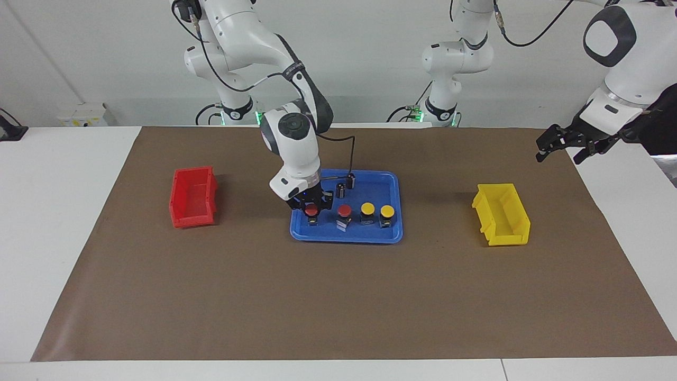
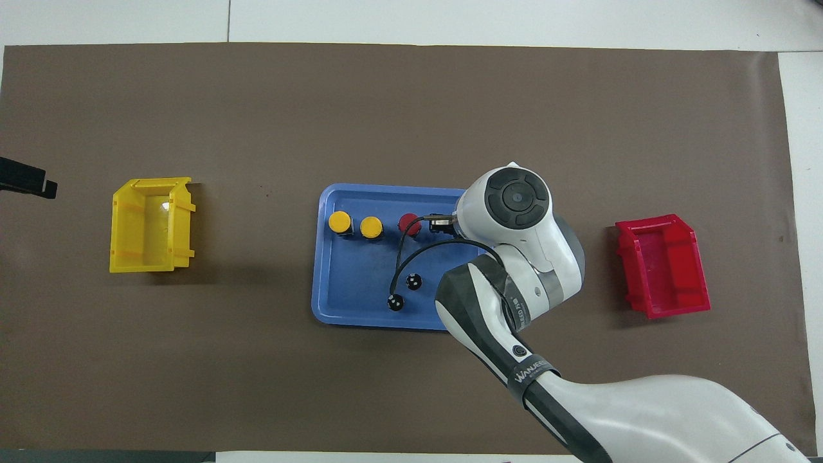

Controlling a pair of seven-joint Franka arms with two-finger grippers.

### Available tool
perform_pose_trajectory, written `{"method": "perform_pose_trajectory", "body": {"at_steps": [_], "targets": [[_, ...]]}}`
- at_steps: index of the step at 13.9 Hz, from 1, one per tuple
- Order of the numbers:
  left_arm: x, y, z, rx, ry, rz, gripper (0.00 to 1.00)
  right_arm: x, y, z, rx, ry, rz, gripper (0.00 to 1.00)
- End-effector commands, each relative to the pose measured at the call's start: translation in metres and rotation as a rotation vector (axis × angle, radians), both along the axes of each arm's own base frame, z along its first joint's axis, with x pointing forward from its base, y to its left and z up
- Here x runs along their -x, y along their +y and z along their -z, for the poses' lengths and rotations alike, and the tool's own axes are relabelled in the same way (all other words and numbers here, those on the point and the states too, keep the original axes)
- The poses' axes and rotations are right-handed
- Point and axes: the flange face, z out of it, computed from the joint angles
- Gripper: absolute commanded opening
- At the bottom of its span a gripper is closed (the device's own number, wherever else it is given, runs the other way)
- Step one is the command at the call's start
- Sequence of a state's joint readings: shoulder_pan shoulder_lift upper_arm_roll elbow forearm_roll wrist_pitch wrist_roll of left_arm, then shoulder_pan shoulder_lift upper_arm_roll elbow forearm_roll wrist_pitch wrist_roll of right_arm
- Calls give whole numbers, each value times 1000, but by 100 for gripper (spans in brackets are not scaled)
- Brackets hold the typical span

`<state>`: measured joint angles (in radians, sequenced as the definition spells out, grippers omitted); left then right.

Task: Sort red and yellow buttons by color
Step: 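Carry the red button to the red bin and release it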

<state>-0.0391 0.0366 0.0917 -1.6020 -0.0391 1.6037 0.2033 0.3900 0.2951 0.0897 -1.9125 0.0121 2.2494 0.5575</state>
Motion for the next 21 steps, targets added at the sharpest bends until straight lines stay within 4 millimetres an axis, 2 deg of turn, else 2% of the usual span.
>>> {"method": "perform_pose_trajectory", "body": {"at_steps": [1,2,3,4,6,8,10,11,13,18,21], "targets": [[6,2,-2,-20,-12,7,100,-28,-25,-70,0,2,16,9],[7,2,-1,-20,-8,5,100,-30,-46,-96,3,-2,-2,9],[7,2,-1,-20,-8,5,100,-28,-76,-120,7,-10,-30,9],[7,2,-1,-20,-8,5,100,-15,-113,-135,26,29,-48,9],[6,2,-1,-20,-9,7,100,22,-186,-149,38,45,-87,9],[7,2,-1,-20,-8,7,100,59,-249,-139,46,71,-156,9],[7,1,-1,-20,-5,5,100,75,-303,-121,32,69,-177,9],[7,1,-1,-20,-3,5,100,86,-320,-110,32,59,-191,9],[6,0,-1,-20,-8,7,100,98,-339,-90,31,67,-212,9],[4,-10,-3,-21,-22,30,100,105,-339,-53,40,36,-209,9],[6,-8,-2,-20,-12,21,100,108,-338,-36,42,28,-212,9]]}}
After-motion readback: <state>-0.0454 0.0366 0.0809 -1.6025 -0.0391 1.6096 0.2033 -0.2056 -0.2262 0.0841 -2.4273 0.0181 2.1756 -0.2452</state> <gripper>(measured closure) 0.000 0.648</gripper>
